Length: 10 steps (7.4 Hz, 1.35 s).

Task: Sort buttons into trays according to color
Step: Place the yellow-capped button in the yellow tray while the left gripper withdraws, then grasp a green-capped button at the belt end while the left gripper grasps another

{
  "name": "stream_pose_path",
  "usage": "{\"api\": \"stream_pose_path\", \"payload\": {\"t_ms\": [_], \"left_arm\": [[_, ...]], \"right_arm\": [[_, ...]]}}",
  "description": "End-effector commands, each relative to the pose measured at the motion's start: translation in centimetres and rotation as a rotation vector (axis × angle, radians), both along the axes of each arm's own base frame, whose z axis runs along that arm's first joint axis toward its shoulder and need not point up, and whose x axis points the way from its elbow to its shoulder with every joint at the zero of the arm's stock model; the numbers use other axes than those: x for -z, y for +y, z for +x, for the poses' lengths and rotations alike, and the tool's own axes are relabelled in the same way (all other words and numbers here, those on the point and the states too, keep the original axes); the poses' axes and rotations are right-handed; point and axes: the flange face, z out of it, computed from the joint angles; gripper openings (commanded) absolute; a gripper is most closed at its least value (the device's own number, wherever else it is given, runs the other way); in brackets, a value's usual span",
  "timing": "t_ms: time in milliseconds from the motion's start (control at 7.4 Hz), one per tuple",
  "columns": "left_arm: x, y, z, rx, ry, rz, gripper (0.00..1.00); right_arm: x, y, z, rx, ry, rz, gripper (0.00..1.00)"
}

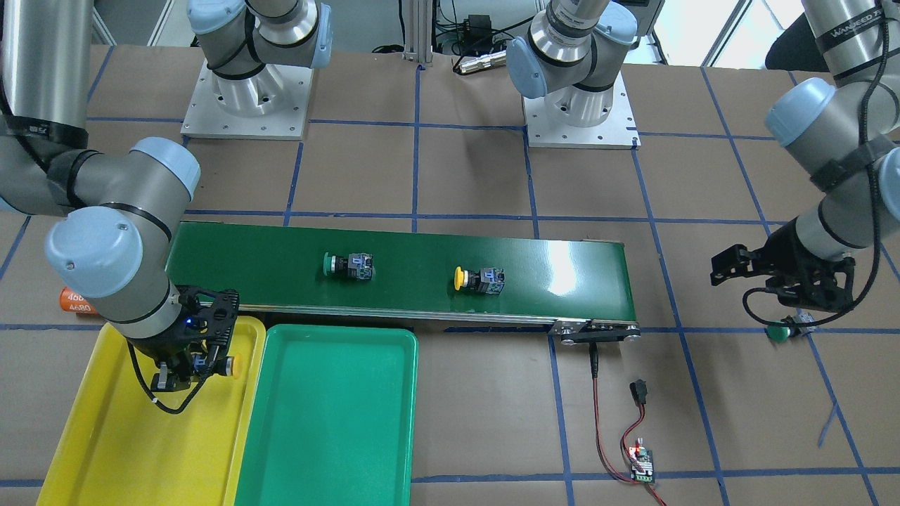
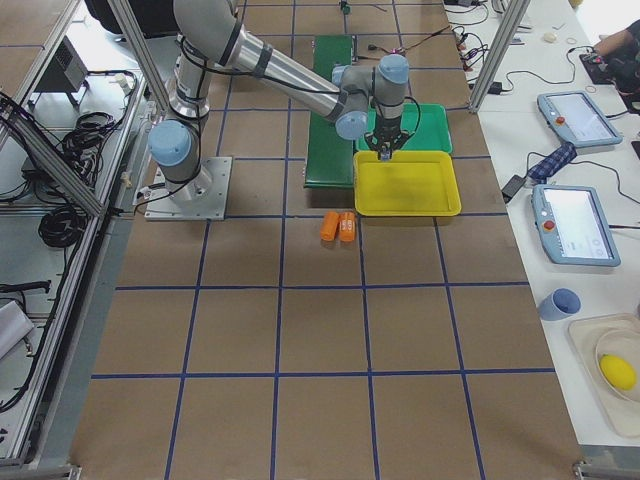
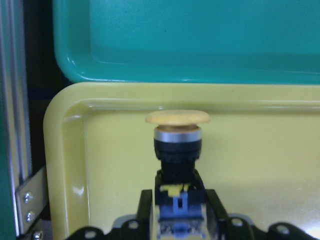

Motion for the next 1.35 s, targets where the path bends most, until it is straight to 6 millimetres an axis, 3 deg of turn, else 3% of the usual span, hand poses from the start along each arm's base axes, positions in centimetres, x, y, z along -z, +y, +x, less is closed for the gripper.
{"api": "stream_pose_path", "payload": {"t_ms": [0,270,541,811,1081,1216], "left_arm": [[1.8,0.5,6.2,0.202,-0.043,-0.058,1.00],[4.4,-0.3,10.3,0.283,-0.094,-0.064,1.00],[7.9,-0.7,13.5,0.395,-0.125,-0.098,1.00],[9.9,-1.0,14.3,0.423,-0.090,-0.102,1.00],[11.6,-1.1,14.4,0.414,-0.036,-0.126,1.00],[12.0,-1.4,14.2,0.409,-0.009,-0.149,0.95]], "right_arm": [[0.8,0.2,-0.6,0.009,-0.010,0.021,1.00],[-1.0,0.9,-0.2,0.003,-0.008,0.006,1.00],[-2.7,5.7,0.7,-0.011,-0.013,0.029,1.00],[-2.9,11.5,2.6,-0.029,-0.018,0.049,1.00],[-2.6,14.3,6.3,-0.007,-0.018,0.053,1.00],[-2.0,14.9,7.8,0.021,-0.012,0.061,1.00]]}}
